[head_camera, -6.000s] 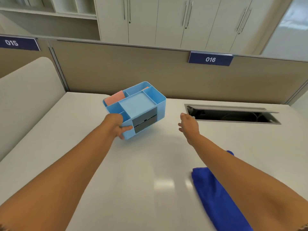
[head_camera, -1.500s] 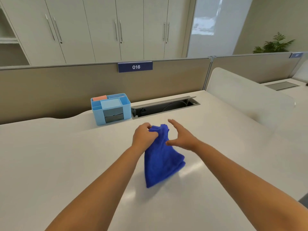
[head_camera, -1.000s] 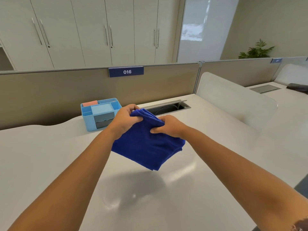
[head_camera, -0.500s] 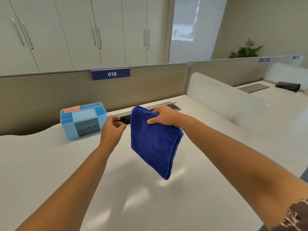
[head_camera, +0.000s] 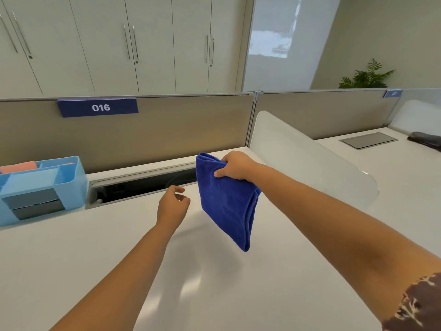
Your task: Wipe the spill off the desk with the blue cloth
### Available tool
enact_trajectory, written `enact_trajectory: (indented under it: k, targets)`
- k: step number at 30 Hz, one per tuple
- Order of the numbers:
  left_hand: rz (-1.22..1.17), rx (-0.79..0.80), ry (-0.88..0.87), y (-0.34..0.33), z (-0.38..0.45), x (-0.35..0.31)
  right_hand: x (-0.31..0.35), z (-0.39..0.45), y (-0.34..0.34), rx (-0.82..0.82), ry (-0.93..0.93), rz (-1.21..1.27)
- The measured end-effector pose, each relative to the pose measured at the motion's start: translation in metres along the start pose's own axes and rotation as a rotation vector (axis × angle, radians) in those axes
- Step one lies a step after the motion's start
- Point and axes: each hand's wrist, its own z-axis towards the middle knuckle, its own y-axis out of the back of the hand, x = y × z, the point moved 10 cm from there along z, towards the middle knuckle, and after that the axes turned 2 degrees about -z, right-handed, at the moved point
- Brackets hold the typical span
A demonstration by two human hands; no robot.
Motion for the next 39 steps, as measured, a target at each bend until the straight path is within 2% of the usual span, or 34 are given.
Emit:
enact_trajectory:
  k: [7,15,29,32,34,39]
  targets:
    - [0.079,-0.009,0.047,-0.071,0.031,-0.008,-0.084,0.077,0.017,0.015,-0.021,0.192]
    - [0.168,-0.019,0.052,-0.102,0.081,0.011,-0.196,0.155,0.006,-0.097,-0.218,0.298]
    - [0.298,0.124,-0.071,-0.206,0.147,-0.029,-0.28,0.202,0.0,-0.195,-0.431,-0.003]
    - [0.303,0.145,-0.077,-0.221,0.15,-0.029,-0.286,0.206,0.005,-0.261,-0.392,-0.149]
    - [0.302,0.159,-0.085,-0.225,0.149,-0.029,-0.28,0.208,0.011,-0.324,-0.308,-0.205]
    - [0.307,0.144,-0.079,-0.213,0.144,-0.025,-0.244,0.204,0.011,-0.361,-0.106,-0.275]
